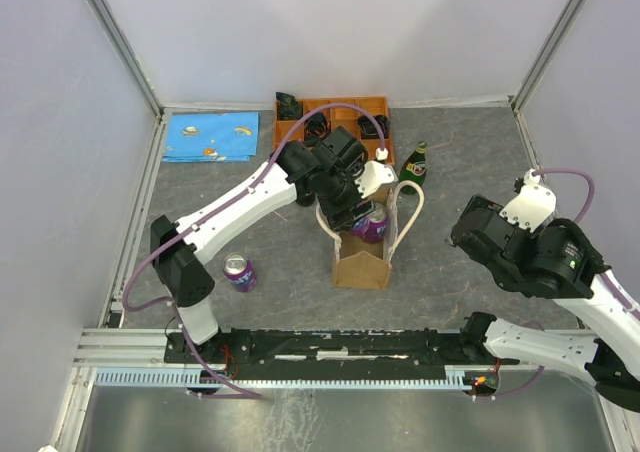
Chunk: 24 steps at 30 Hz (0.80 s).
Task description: Place the beverage into the canvas bag
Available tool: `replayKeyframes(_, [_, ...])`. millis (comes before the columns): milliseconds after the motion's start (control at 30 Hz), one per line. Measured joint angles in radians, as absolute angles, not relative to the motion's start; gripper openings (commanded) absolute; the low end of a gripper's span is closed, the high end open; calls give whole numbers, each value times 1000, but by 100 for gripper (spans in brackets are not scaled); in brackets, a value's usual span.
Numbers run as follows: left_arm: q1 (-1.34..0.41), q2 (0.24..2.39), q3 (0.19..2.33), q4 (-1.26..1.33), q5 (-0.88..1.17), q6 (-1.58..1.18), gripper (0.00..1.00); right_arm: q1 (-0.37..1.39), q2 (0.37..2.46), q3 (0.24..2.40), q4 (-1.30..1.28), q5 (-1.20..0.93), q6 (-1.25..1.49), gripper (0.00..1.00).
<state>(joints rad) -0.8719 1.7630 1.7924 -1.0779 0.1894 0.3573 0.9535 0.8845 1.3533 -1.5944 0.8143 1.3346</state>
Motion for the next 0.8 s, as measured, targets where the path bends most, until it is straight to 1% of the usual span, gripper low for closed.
replayKeyframes(333, [-872, 1866, 1792, -1095, 142, 412, 3, 953, 887, 1364, -1598, 815, 1339, 99])
replayKeyframes(800, [-872, 1936, 1779, -1072, 94, 431, 3, 953, 889, 1390, -1599, 826, 1352, 99])
